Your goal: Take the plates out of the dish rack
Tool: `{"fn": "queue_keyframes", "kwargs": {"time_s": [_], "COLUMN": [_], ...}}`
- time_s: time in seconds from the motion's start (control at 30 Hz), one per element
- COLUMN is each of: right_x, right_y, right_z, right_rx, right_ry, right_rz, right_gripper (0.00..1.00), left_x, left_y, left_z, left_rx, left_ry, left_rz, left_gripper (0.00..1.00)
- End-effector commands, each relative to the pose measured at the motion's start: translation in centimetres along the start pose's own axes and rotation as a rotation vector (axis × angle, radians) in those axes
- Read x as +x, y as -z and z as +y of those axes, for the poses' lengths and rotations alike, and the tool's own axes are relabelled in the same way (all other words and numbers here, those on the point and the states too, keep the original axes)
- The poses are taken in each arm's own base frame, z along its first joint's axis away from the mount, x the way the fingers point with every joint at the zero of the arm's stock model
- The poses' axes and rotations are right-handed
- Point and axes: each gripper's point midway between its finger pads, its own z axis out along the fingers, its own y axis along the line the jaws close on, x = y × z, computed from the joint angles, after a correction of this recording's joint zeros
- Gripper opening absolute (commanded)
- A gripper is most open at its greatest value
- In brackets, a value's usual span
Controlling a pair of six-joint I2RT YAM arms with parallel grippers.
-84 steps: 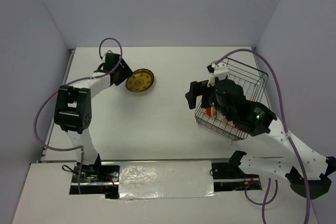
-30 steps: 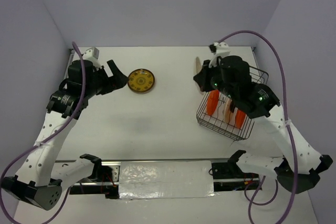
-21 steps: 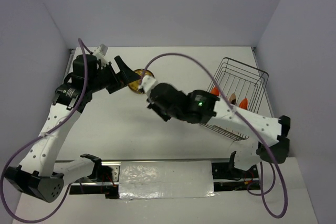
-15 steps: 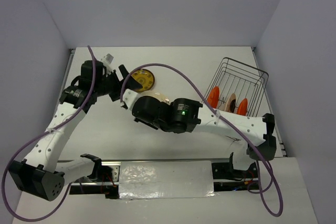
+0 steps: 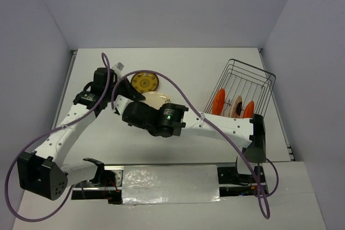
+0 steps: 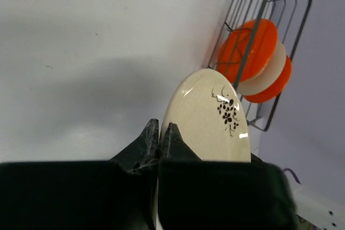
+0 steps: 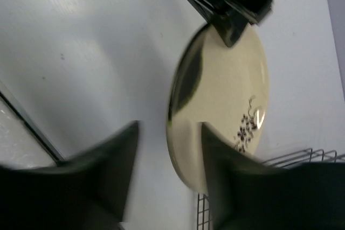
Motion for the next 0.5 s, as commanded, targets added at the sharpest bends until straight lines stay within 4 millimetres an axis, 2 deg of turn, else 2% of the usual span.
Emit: {"fn": "queue_keyframes", "kwargs": {"time_s": [0.0,0.03,0.07,0.1,0.13,0.17,0.2,0.23,0.27,0.3,0.33,0.37,0.4,0.43,0.47], "right_x": [-1.6,-0.5,-0.2,0.4,1.7,2.4,3.5,5.4,6.2,8.1,10.5,12.7,14.4,17.4,18.6], "right_y": [1.6,2.3,2.8,3.4,5.0,5.5,6.0,5.9,8.1,8.3,8.0,9.5,9.9,10.7,11.0], "right_z": [-3.9,-4.3,-5.3,-5.9,-6.7,-8.3,-9.2,-9.5,-10.9,-12.8,-13.5,-14.9,-16.0,-17.7,-18.4], "right_rx": [0.069,0.072,0.085,0.086,0.082,0.091,0.095,0.101,0.11,0.164,0.213,0.268,0.319,0.403,0.432], "right_ry": [-0.195,-0.267,-0.34,-0.4,-0.511,-0.599,-0.671,-0.763,-0.826,-0.883,-0.934,-0.989,-1.031,-1.098,-1.122], "right_rz": [-0.136,-0.141,-0.162,-0.178,-0.207,-0.226,-0.232,-0.21,-0.262,-0.255,-0.222,-0.217,-0.201,-0.184,-0.179], "right_gripper": [0.69,0.99,1.0,1.0,1.0,1.0,1.0,1.0,1.0,1.0,1.0,1.0,1.0,1.0,1.0], "left_x": [-3.0,-4.1,-4.5,-5.6,-6.7,-6.7,-6.6,-7.6,-8.1,-7.7,-8.4,-8.4,-7.8,-8.1,-8.0], "left_y": [-1.1,-1.7,-2.2,-3.1,-3.7,-4.5,-6.3,-7.0,-8.0,-10.4,-11.2,-12.3,-14.4,-15.2,-16.0], "left_z": [-0.3,-0.3,-0.3,0.7,0.2,-0.2,0.4,0.4,-0.1,1.3,0.7,0.7,2.1,1.8,2.2], "left_rx": [0.005,0.01,0.002,-0.052,-0.037,-0.039,-0.066,-0.09,-0.07,-0.104,-0.097,-0.094,-0.128,-0.139,-0.154], "left_ry": [0.019,0.015,0.008,0.016,0.003,-0.013,-0.022,-0.034,-0.049,-0.05,-0.055,-0.063,-0.062,-0.076,-0.079], "left_rz": [-0.155,-0.212,-0.243,-0.298,-0.347,-0.359,-0.346,-0.381,-0.387,-0.347,-0.344,-0.334,-0.298,-0.306,-0.301], "left_gripper": [0.0,0.0,0.0,0.0,0.0,0.0,0.04,0.07,0.09,0.09,0.08,0.06,0.06,0.06,0.06]}}
